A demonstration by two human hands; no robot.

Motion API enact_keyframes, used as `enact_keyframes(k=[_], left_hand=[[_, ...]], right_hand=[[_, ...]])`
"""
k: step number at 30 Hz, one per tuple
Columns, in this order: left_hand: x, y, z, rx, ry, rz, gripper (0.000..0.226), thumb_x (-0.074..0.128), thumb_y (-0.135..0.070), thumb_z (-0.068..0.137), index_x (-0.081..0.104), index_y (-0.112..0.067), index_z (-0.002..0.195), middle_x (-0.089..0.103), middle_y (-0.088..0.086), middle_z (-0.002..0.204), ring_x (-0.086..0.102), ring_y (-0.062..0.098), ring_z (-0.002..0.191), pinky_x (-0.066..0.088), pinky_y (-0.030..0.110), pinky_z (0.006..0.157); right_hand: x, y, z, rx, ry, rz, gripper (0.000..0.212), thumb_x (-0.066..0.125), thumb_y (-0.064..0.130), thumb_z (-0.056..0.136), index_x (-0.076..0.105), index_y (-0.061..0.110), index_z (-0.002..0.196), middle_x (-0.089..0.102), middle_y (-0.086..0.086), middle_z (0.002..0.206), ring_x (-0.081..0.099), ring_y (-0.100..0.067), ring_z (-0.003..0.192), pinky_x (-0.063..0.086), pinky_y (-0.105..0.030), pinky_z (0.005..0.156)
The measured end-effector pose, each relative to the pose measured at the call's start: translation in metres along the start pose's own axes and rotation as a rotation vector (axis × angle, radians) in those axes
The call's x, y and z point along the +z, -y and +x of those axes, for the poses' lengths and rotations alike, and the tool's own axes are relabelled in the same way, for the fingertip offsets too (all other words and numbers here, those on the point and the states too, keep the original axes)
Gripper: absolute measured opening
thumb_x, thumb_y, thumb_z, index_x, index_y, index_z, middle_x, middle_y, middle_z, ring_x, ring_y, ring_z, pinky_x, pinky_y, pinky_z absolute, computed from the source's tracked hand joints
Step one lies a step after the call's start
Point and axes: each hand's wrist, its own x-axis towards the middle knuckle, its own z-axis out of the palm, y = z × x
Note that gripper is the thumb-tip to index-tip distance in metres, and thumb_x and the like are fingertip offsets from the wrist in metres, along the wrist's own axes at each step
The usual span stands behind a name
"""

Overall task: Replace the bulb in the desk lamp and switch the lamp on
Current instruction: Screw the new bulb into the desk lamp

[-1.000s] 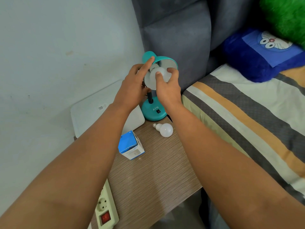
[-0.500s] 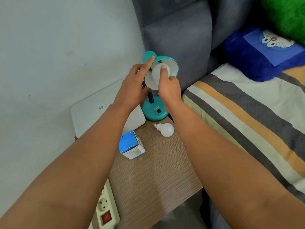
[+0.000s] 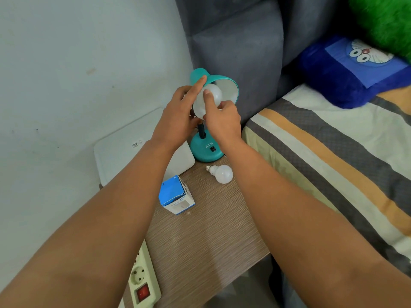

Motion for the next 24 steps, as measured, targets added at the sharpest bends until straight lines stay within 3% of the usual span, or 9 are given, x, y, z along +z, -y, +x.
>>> enact_keyframes(k=[3, 7, 13, 18, 24], left_hand=[[-0.001, -0.001, 0.000, 0.003, -0.005, 0.008, 0.077, 0.070, -0.020, 0.094, 0.027, -0.033, 0.157, 0.046, 0.009, 0.142, 0.056, 0.020, 0.122, 0.054, 0.038, 0.101], [-0.001, 0.001, -0.001, -0.001, -0.009, 0.015, 0.078, 0.070, -0.020, 0.094, 0.027, -0.033, 0.157, 0.046, 0.009, 0.143, 0.056, 0.019, 0.122, 0.053, 0.039, 0.102], [0.000, 0.002, -0.001, -0.004, -0.003, -0.010, 0.081, 0.072, -0.015, 0.091, 0.027, -0.032, 0.157, 0.047, 0.010, 0.140, 0.056, 0.017, 0.117, 0.054, 0.040, 0.099], [0.000, 0.003, -0.001, -0.018, 0.006, 0.009, 0.089, 0.073, -0.006, 0.087, 0.025, -0.037, 0.156, 0.047, 0.007, 0.140, 0.058, 0.017, 0.109, 0.055, 0.040, 0.096], [0.000, 0.001, -0.001, -0.005, 0.001, 0.010, 0.084, 0.071, -0.008, 0.090, 0.026, -0.033, 0.157, 0.047, 0.009, 0.140, 0.056, 0.018, 0.116, 0.054, 0.040, 0.099]], right_hand=[[0.000, 0.004, -0.002, 0.059, 0.056, -0.032, 0.073, 0.030, 0.075, 0.088, 0.065, 0.016, 0.111, 0.069, -0.007, 0.106, 0.067, -0.023, 0.096, 0.057, -0.043, 0.087], [0.002, 0.005, -0.004, 0.141, 0.119, -0.011, 0.078, 0.020, 0.075, 0.091, 0.056, 0.018, 0.131, 0.062, -0.008, 0.124, 0.060, -0.025, 0.110, 0.051, -0.044, 0.098], [-0.001, 0.003, -0.004, 0.094, 0.011, 0.106, 0.064, 0.044, 0.061, 0.094, 0.034, 0.022, 0.144, 0.052, -0.007, 0.136, 0.055, -0.024, 0.115, 0.050, -0.040, 0.096], [-0.004, -0.005, -0.003, -0.092, 0.004, -0.013, 0.066, 0.073, 0.038, 0.081, 0.039, 0.025, 0.136, 0.057, -0.007, 0.128, 0.060, -0.025, 0.111, 0.055, -0.041, 0.093], [-0.002, -0.003, 0.000, -0.054, 0.023, -0.044, 0.056, 0.062, 0.056, 0.088, 0.048, 0.017, 0.126, 0.063, -0.004, 0.116, 0.067, -0.022, 0.100, 0.058, -0.037, 0.085]])
